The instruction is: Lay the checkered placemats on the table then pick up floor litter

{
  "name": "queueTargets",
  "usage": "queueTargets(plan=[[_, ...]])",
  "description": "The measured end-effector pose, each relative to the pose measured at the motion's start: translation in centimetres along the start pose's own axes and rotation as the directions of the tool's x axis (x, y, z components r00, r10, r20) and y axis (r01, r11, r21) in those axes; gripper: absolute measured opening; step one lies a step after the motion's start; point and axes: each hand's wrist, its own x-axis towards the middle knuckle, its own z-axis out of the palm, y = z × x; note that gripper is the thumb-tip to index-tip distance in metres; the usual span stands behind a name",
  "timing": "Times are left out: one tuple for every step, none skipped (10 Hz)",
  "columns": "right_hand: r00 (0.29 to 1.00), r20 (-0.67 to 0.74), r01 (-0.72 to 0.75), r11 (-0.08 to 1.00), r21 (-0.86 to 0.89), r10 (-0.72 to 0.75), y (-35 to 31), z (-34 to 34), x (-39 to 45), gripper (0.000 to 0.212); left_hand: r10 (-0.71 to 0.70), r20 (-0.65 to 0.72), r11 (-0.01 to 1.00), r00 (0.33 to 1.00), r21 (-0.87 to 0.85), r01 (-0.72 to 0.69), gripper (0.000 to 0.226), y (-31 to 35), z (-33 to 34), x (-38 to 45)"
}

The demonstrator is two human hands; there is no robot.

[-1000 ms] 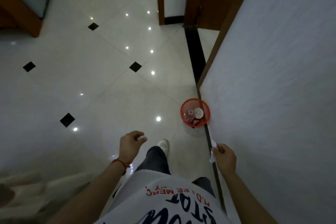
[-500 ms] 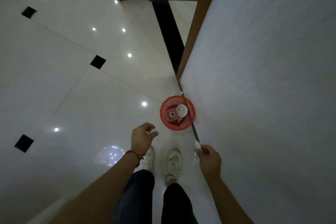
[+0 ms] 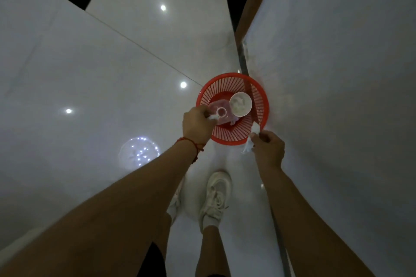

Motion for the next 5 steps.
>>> queueTargets(plan=[[0.999, -0.016, -0.029, 0.996, 0.085, 0.031, 0.0, 1.8, 3.1, 0.006, 0.009, 0.019, 1.0, 1.0, -0.005, -0.009, 0.029, 0.2, 1.4, 3.1], [0.998, -0.033, -0.045, 0.993, 0.111, 0.049, -0.3, 2.7, 4.5, 0.02, 0.05, 0.07, 0.998, 0.996, 0.026, -0.052, 0.033, 0.6, 2.0, 4.3], [0.999, -0.031, -0.035, 0.996, -0.082, 0.032, -0.6, 2.0, 3.8, 0.029, 0.064, 0.187, 0.99, 0.98, 0.11, -0.086, 0.041, 0.6, 1.7, 3.8], [0.999, 0.015, -0.029, 0.991, -0.13, 0.031, -0.1, 1.0, 2.3, 0.027, 0.054, 0.201, 0.992, 0.978, 0.1, -0.076, 0.042, 0.1, 1.0, 1.9], [0.991, 0.066, -0.113, 0.989, -0.091, 0.119, 0.8, 0.2, -0.3, 0.029, -0.009, 0.179, 0.995, 0.984, 0.099, -0.009, 0.037, -0.4, -0.1, -1.4]])
